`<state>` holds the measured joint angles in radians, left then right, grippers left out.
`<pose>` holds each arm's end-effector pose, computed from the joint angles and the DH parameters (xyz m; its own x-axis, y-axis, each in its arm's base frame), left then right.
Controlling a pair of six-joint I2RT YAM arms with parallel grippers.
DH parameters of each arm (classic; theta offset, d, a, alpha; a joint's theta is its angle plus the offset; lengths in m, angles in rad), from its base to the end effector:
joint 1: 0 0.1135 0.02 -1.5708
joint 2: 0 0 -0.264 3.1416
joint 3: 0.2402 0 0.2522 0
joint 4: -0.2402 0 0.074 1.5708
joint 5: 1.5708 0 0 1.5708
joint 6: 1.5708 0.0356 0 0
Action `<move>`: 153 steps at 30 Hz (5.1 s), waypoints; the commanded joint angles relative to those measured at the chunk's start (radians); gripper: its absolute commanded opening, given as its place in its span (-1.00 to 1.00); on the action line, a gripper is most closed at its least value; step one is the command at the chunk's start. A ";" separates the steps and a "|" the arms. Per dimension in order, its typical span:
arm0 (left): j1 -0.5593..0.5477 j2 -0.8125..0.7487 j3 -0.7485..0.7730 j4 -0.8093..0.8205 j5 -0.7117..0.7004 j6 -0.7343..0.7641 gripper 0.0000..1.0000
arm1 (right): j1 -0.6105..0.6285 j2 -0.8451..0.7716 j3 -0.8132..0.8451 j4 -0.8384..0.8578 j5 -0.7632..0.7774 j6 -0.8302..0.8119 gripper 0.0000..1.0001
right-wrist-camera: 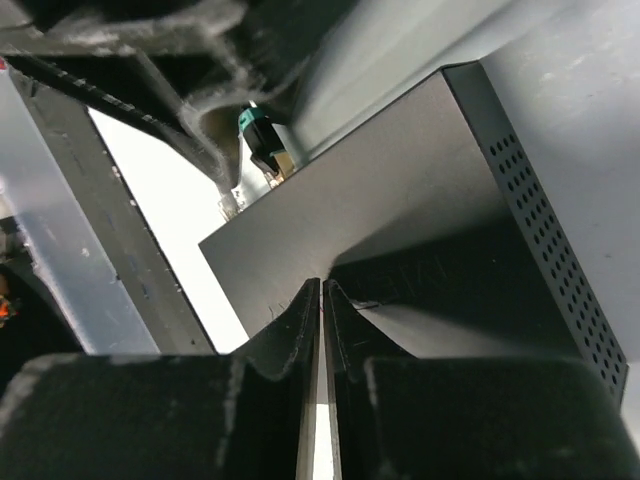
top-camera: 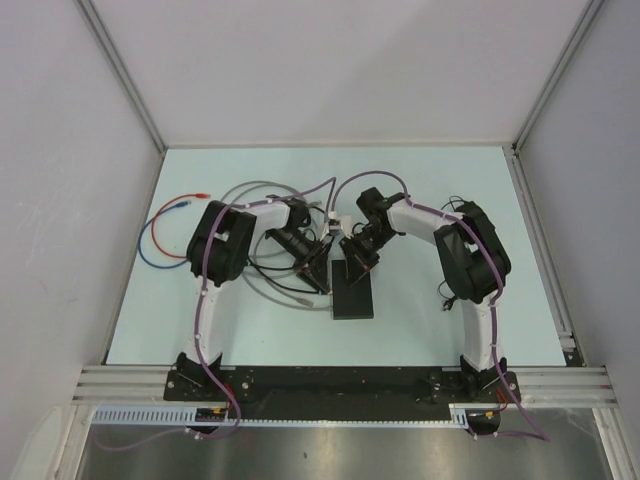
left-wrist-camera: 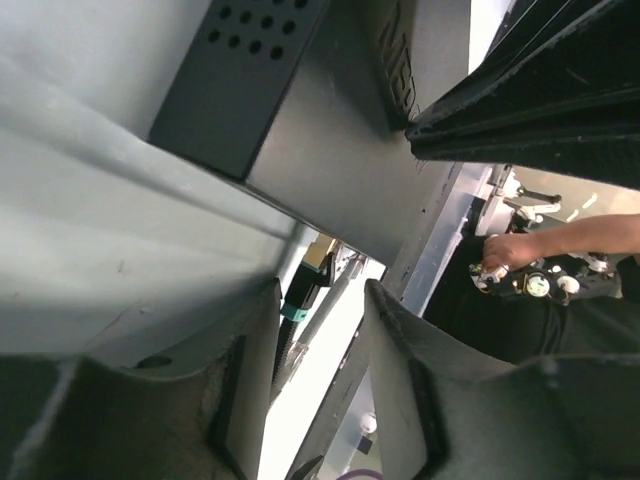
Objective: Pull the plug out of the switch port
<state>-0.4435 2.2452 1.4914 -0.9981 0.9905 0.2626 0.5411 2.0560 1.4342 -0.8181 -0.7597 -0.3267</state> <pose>0.3374 -0.1932 0.1038 -0.8323 0.5530 -0.0396 0.3265 0.4311 -0.8412 0.3218 0.2220 0.1542 -0.6603 -0.6682 -0.3427 -0.6994 0.3809 0.6048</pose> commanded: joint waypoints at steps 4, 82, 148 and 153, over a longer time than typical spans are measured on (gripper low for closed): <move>-0.027 0.050 0.009 0.018 0.007 0.106 -0.15 | 0.011 0.050 -0.008 -0.012 0.051 0.005 -0.81; 0.014 0.148 0.108 -0.074 -0.529 -0.144 -1.00 | -0.003 -0.077 -0.290 0.206 0.252 0.186 -0.92; -0.053 0.093 -0.026 0.242 -0.269 -0.160 -0.28 | 0.076 -0.108 -0.256 0.349 0.324 0.067 -0.37; -0.106 0.077 -0.078 0.246 -0.364 -0.128 -0.34 | 0.082 -0.114 -0.258 0.356 0.326 0.086 -0.37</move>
<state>-0.4541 2.2642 1.5032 -0.7921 0.9627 0.0139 0.5995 1.8580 1.2217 -0.4084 -0.4515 -0.2657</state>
